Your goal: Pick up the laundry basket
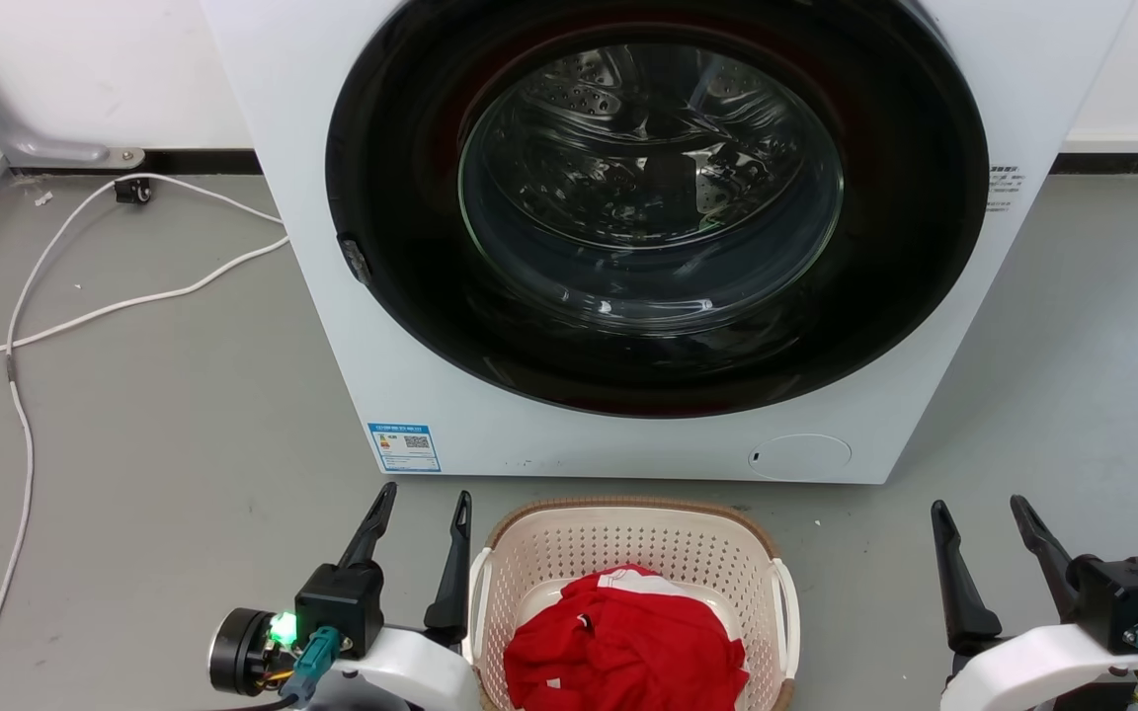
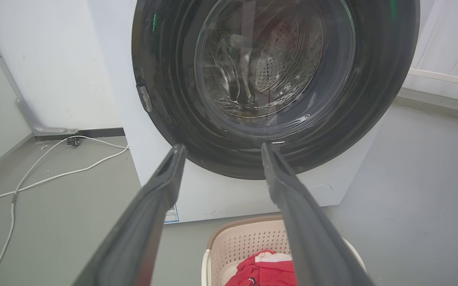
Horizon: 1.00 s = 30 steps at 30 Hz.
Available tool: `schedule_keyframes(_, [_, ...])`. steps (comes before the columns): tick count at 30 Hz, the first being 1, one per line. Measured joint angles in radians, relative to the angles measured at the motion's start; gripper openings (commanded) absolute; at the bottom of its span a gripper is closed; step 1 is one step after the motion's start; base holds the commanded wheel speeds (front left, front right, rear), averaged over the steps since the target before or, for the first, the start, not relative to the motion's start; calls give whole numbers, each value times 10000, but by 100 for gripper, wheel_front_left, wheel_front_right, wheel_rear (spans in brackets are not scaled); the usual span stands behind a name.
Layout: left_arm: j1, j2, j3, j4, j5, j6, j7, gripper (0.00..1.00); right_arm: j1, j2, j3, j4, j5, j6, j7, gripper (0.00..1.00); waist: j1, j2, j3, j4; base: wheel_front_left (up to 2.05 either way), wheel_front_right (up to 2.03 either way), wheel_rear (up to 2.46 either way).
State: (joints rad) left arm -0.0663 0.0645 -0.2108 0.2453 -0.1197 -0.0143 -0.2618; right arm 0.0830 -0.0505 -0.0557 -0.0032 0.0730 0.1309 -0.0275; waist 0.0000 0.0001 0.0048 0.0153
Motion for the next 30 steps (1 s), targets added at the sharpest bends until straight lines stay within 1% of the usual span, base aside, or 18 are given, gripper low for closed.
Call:
schedule_keyframes(7, [-32, 29, 15, 31, 35, 63, -12, 100, -29, 2, -48, 42, 81, 0, -33, 100, 0, 0, 163, -13, 0, 0, 0])
schedule_keyframes(13, [-561, 67, 19, 270, 40, 46, -12, 100, -519, 2, -240, 368, 334, 0, -40, 100, 0, 0, 681, -71, 0, 0, 0])
schedule_keyframes(17, [-1393, 113, -21, 731, 8, -157, 56, 100, -1114, -2, -428, 867, 514, 0, -23, 100, 0, 0, 1239, -98, 0, 0, 0])
schedule_keyframes(21, [-2488, 153, -46, 1461, -178, -462, 456, 100, -1901, 0, -493, 1626, 587, 0, 198, 100, 0, 0, 1944, -118, 0, 0, 0])
schedule_keyframes(26, [-3859, 305, -165, 2698, -466, -836, 1070, 100, -3044, 2, -502, 2706, 606, 0, 499, 100, 1, 0, 2941, -166, 0, 0, 0])
schedule_keyframes(30, [-4853, 422, -261, 3806, -872, -1018, 1534, 100, -4013, 0, -385, 3697, 612, 0, 803, 100, 1, 0, 3799, -231, 0, 0, 0])
